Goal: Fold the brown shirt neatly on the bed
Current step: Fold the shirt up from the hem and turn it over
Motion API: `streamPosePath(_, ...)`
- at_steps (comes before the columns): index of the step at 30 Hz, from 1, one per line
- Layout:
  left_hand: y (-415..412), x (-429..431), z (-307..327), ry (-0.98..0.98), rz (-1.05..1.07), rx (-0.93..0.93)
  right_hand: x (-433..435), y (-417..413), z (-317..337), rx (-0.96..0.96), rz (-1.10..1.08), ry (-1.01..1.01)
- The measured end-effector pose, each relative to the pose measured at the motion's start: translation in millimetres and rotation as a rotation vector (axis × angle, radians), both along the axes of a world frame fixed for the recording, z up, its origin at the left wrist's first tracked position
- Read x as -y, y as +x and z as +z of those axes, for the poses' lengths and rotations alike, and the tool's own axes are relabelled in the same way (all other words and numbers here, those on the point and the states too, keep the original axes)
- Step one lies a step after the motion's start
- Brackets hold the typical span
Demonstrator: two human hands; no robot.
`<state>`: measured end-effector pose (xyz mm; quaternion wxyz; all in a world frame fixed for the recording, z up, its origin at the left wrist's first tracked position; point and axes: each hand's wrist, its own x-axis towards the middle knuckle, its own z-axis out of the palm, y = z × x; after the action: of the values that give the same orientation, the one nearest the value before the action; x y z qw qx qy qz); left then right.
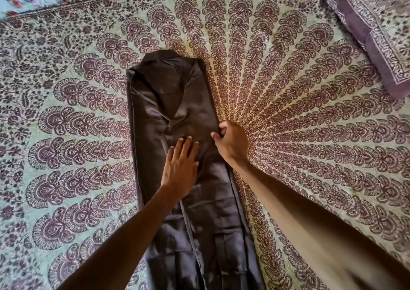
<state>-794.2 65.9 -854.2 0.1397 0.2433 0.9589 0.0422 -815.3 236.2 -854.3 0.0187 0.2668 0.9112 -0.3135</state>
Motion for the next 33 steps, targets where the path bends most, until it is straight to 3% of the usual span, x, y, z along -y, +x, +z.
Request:
streamPosePath(5, -0.9, -2.9, 2.1, 0.035, 0.04, 0.079, 3.4, -12.9, 6.4, 0.039, 0.025, 0.046)
streamPosePath(10, -2.3, -1.7, 4.5, 0.053, 0.038, 0.117, 10.2, -6.7, 7.8, 0.001, 0.102, 0.185)
streamPosePath(20, 8.1, 2.2, 2.9, 0.043, 0.033, 0.134, 5.3, 24.9, -2.5, -0.077, 0.241, 0.249)
streamPosePath(24, 12.1, 2.6, 3.8, 0.063, 0.047, 0.122, 1.1, 25.4, -1.7, -0.076, 0.232, 0.145)
streamPosePath(28, 26.0, 9.8, 2.9, 0.123, 0.071, 0.027, 1.1, 29.3, 3.6, -0.067, 0.018, -0.003)
streamPosePath(30, 38.4, 16.2, -0.7, 0.14, 0.092, 0.02, 4.2, 40.4, 6.8, -0.1, 0.038, 0.079)
streamPosePath(33, 62.8, 20.4, -4.2, 0.116, 0.102, 0.028, 10.3, 69.9, 4.3, -0.077, 0.255, 0.258)
